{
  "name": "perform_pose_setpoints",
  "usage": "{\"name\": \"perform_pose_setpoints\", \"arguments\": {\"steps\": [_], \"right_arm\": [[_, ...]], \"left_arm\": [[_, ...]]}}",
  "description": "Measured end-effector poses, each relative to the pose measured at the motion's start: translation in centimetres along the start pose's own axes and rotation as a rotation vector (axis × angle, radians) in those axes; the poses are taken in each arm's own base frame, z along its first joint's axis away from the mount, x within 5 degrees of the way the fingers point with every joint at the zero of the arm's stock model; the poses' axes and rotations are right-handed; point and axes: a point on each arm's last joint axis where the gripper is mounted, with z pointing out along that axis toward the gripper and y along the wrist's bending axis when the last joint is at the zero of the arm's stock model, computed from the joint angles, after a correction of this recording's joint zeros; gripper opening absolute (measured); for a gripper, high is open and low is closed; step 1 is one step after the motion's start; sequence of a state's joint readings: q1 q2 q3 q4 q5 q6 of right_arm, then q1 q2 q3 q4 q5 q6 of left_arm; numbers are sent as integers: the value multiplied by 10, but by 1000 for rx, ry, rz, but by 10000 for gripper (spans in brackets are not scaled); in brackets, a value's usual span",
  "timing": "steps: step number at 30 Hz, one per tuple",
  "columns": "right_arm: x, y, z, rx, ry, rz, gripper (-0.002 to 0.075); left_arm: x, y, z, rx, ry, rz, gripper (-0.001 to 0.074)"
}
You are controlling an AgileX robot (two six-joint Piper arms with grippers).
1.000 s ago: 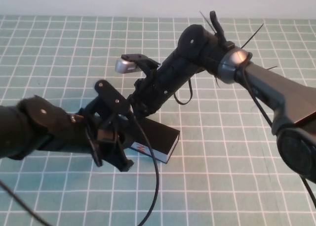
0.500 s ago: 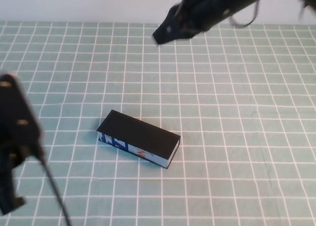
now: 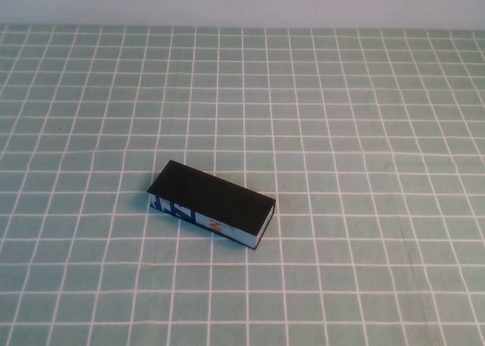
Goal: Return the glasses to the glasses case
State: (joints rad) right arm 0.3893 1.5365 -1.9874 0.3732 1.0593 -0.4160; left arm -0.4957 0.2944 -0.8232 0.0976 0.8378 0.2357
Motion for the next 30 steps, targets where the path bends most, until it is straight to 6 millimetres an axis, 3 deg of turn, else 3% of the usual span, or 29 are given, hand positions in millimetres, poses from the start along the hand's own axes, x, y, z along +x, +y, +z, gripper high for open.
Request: {"name": "perform_pose_setpoints", "arguments": {"steps": [4,7,15,20,24,30], "right_arm": [[17,9,-24,64,-101,28,-11],[45,16,-41,128,-182,56,-11],[188,37,-61,253,-223,168,-11],[263,53,-69,257,-196,235,-11],[294,61,-74,251,-208,269,-11],[303,64,-77,254,-226,271,-11]], "left_arm": [[13,-7,5,37,21,-32,2],[22,-16,16,95,26,-97,1],[36,-31,36,176,-43,-159,2],[44,-33,43,168,-43,-160,2],[43,-32,45,150,-66,-151,1],[42,-31,45,133,-85,-139,2]]}}
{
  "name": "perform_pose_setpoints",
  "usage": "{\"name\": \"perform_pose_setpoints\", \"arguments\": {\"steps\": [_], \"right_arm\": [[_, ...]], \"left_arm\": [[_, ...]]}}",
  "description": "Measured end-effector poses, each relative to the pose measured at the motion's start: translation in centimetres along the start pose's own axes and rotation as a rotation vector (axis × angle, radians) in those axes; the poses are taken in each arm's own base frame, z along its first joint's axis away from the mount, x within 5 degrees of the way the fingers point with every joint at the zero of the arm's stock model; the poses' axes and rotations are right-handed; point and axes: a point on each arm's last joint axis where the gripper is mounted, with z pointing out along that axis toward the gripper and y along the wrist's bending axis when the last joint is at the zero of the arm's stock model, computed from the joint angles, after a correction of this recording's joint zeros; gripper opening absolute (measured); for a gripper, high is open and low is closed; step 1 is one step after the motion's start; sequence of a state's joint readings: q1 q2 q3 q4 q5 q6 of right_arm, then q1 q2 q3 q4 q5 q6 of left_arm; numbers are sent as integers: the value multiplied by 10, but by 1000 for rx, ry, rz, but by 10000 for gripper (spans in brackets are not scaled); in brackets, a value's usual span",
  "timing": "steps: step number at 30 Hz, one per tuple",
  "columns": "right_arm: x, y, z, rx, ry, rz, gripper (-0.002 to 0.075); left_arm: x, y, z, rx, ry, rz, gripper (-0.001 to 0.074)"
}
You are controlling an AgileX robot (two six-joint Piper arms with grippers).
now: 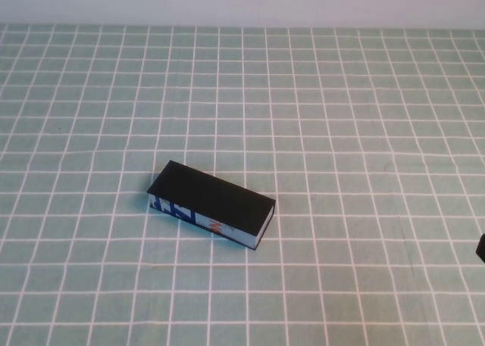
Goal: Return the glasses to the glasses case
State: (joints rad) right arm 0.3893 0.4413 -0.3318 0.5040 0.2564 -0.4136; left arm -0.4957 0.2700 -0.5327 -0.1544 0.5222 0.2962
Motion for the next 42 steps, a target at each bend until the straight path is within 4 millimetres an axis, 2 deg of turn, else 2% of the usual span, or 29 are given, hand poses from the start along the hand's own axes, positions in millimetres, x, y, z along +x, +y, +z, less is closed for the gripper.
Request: {"name": "perform_pose_setpoints", "arguments": {"steps": [23,30,42], "right_arm": [[8,4,-1,-43,91,-1,-11],[11,5,-2,-57,125,-1,-11],[15,7,-2,-75,165,-1,-11]], "left_arm": [[0,0,0,-3,-1,6,2],[13,2,2,-15,99,211,2],[20,-1,5,10,108,206,2]]}}
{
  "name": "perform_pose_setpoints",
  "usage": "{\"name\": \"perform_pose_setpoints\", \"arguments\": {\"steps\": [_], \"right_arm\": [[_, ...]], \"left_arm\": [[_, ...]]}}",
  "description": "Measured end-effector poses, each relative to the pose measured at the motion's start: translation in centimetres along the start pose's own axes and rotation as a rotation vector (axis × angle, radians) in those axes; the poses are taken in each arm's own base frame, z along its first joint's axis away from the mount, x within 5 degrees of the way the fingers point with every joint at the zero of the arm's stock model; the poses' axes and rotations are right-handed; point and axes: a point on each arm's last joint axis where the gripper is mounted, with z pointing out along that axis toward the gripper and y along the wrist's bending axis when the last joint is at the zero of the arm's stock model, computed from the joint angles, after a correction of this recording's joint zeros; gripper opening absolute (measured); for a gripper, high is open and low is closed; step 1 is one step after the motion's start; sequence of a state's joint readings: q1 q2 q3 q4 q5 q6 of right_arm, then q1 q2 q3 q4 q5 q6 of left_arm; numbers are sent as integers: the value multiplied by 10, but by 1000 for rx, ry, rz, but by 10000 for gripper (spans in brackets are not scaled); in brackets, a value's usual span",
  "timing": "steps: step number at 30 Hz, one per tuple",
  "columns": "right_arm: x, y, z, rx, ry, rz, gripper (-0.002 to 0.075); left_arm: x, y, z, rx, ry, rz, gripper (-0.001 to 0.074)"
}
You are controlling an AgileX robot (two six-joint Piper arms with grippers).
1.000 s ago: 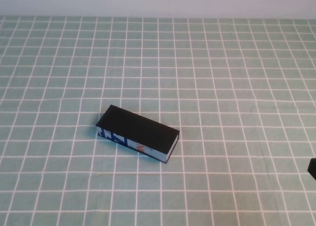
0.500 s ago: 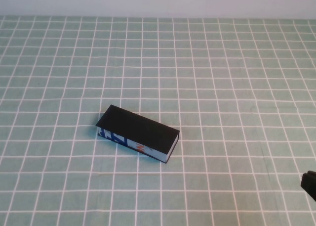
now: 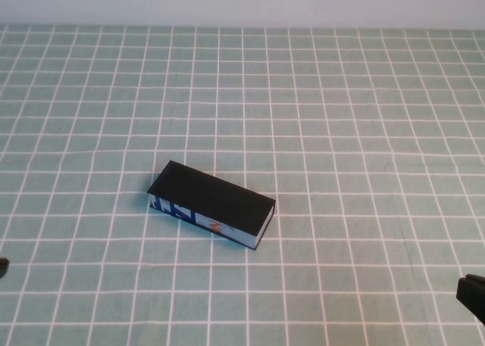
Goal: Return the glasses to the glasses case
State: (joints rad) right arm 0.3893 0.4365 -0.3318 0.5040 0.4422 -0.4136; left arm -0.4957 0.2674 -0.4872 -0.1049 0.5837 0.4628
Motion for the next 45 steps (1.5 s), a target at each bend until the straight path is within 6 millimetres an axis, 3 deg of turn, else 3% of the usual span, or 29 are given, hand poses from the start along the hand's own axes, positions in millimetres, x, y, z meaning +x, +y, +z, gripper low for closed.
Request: {"name": "perform_pose_setpoints", "arguments": {"steps": [7,13,19,45], "right_arm": [[0,0,0,-1,2,0,-11],[0,0,0,-1,2,0,-11],[0,0,0,-1,2,0,-11],[0,0,0,-1,2,0,-11]], "left_arm": [[48,-14,13,-74,-47,-4,2],[97,-24,21,-179,60,14,2],[126,-28,27,-261,138,42,2],[126,-32,29,-235,101,-103,2]]}}
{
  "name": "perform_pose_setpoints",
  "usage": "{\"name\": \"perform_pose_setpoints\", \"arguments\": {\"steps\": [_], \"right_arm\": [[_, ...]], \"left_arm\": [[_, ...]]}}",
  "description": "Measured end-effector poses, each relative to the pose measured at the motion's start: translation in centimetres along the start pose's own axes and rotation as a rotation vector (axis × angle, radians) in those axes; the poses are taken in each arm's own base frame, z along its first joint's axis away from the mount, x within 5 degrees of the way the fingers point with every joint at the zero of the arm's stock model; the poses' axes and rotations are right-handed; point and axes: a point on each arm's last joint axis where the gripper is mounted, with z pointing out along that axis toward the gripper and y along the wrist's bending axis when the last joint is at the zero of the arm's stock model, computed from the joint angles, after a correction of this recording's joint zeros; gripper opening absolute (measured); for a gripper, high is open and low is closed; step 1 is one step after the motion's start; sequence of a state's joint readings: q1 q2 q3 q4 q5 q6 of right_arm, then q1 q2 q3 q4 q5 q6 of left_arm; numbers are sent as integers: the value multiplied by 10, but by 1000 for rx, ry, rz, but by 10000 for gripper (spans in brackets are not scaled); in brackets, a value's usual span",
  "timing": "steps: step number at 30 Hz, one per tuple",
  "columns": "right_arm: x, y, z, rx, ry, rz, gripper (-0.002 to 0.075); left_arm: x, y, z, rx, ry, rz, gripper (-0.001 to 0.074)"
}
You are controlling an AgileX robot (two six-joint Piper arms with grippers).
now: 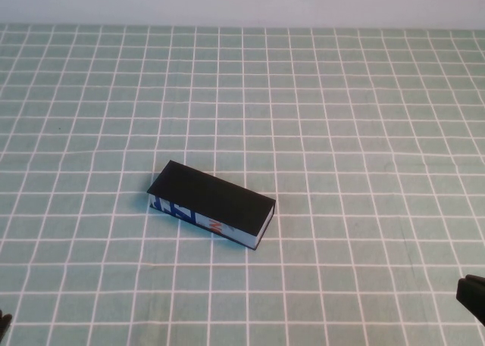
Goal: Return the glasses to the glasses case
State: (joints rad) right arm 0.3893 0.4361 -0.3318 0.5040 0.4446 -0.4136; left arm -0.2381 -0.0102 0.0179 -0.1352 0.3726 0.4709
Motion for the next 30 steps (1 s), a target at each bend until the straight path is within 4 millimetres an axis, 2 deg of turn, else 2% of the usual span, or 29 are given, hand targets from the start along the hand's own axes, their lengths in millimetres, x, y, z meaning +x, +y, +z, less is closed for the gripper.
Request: {"name": "perform_pose_setpoints", "arguments": {"steps": [7,15,30], "right_arm": [[0,0,0,0,0,0,-11],[0,0,0,0,0,0,-11],[0,0,0,0,0,0,-11]], "left_arm": [[-2,3,1,-36,-45,-65,1],[-2,7,0,-82,-36,40,1],[-2,7,0,-86,-35,51,1]]}}
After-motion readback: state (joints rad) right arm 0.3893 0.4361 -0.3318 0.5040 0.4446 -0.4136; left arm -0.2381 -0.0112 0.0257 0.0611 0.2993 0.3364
